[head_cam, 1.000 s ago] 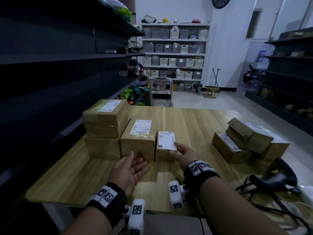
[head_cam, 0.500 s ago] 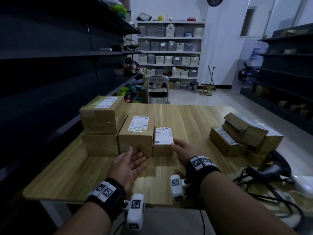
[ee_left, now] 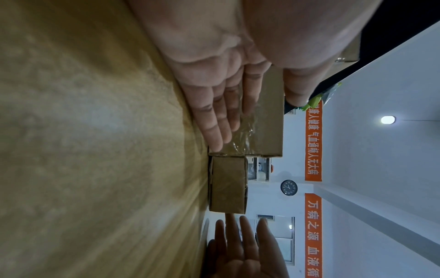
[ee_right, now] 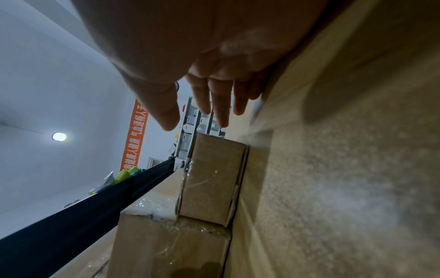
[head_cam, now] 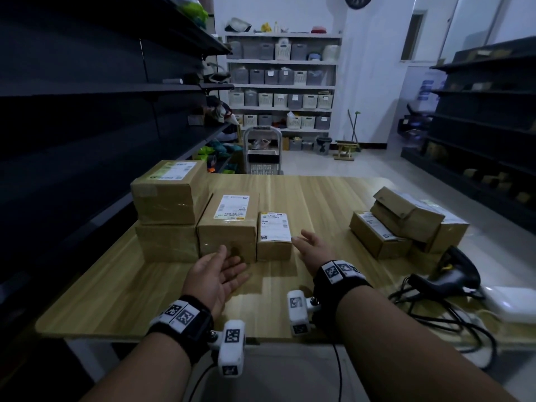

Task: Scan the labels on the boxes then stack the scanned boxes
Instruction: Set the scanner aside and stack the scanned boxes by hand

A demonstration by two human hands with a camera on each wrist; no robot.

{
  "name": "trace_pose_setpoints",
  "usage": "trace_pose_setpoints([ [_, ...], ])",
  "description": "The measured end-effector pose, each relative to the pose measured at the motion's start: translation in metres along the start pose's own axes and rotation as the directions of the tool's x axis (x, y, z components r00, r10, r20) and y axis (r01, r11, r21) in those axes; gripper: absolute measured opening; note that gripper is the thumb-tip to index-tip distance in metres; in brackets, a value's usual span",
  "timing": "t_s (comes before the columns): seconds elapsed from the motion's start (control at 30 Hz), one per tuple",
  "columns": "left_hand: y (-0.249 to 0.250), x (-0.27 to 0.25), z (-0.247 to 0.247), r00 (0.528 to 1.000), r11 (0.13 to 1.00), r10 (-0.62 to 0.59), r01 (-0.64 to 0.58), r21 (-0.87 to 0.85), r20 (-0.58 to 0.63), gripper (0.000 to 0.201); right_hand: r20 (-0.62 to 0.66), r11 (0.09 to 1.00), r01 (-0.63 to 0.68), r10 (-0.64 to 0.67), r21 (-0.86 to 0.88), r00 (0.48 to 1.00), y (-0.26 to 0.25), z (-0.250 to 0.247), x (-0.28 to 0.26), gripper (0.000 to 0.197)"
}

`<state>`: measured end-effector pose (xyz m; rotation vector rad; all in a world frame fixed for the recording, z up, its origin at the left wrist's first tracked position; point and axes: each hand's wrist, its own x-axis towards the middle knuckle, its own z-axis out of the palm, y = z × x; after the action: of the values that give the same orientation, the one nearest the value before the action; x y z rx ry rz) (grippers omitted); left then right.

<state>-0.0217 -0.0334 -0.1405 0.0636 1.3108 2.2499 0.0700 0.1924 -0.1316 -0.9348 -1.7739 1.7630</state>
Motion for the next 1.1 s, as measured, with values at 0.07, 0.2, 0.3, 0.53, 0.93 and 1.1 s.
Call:
trace_pose_setpoints([
  [0.07, 0.000, -0.004, -0.001, 1.000, 0.999, 0.011, -0.012, 0.040, 0.008, 0.024, -0.010, 0.999, -0.026, 0.026, -0.039, 1.000, 0.004, -0.003, 0.007, 0.070],
  [0.2, -0.005, -0.010, 0.002, 0.996, 0.950, 0.025, -0.050, 0.308, 0.085, 0.007, 0.021, 0.985, -0.160, 0.159, 0.063, 0.987, -0.030, -0.024, -0.013, 0.042],
  [0.3, -0.005, -0.015, 0.020, 0.987, 0.897, -0.011, -0.060, 0.438, 0.158, 0.006, 0.009, 0.969, -0.109, 0.109, 0.222, 0.994, -0.064, -0.050, -0.033, 0.026],
  [0.53, -0.013, -0.018, 0.129, 0.960, 0.883, 0.016, -0.144, 0.446, 0.280, 0.009, -0.154, 0.961, 0.096, -0.057, 0.258, 0.986, -0.117, -0.134, -0.047, 0.019],
  [0.93, -0.057, -0.032, 0.298, 0.912, 0.857, -0.155, -0.067, 0.512, 0.380, 0.032, -0.482, 0.996, -0.033, -0.011, -0.081, 0.876, -0.119, -0.301, -0.022, 0.060],
  [1.1, -0.083, -0.025, 0.337, 0.908, 0.837, -0.201, -0.036, 0.545, 0.368, 0.052, -0.455, 0.990, -0.094, 0.037, -0.103, 0.890, -0.103, -0.307, -0.005, 0.064],
])
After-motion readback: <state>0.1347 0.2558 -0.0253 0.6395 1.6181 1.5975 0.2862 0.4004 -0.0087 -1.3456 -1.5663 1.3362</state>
